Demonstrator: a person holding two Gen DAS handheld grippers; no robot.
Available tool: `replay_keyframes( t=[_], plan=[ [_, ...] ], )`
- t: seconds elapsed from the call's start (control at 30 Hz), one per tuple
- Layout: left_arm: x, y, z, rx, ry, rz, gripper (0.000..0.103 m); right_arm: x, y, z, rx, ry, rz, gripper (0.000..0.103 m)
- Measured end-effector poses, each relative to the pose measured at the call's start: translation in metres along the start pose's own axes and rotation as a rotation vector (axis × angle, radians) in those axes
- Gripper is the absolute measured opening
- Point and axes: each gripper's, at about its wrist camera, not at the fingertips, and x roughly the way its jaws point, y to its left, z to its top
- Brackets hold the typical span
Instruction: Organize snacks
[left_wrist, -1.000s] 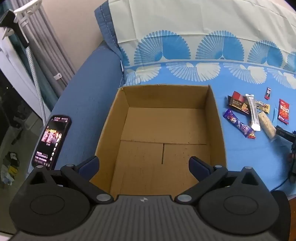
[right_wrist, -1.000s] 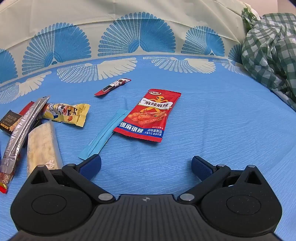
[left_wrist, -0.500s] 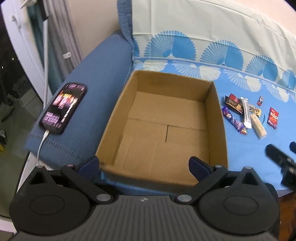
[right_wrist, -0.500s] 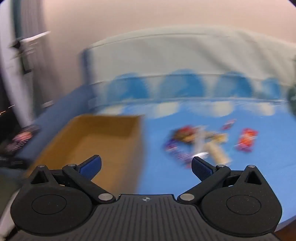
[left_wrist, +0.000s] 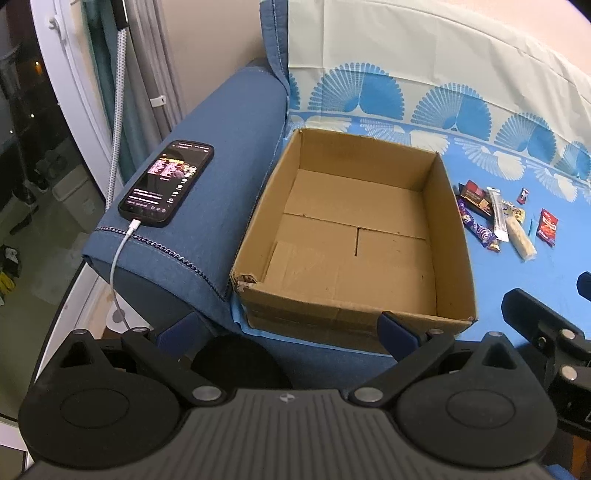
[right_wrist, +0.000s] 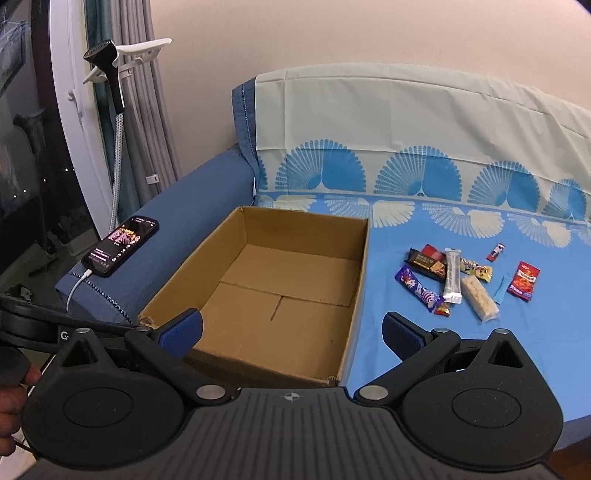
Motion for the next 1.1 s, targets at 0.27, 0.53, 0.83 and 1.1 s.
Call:
replay_keyframes(
  t=[0.27, 0.53, 0.83, 1.1],
  plan=[
    [0.0038, 0.0045, 0.0028, -0.023, 0.019, -0.005, 0.103, -0.0023, 0.0079, -0.0003, -0.028, 0.021, -0.006, 0.103],
    [0.0055, 0.0021, 0.0006, -0.007, 0.027, -0.006, 0.103, -0.0037, 0.0086, 0.0006, -0.039, 0.037, 0.003, 0.103],
    [0.0066, -0.0011, 0.0012, 0.004, 0.037, 0.002, 0.103, -0.0026, 0.0084, 0.0025, -0.031, 0.046, 0.009, 0.103],
    [0.0079, -0.0022, 0.0001, 0.013, 0.043, 0.004, 0.103, -0.0026, 0.0076, 0.0026, -0.026, 0.049, 0.010, 0.103]
  ],
)
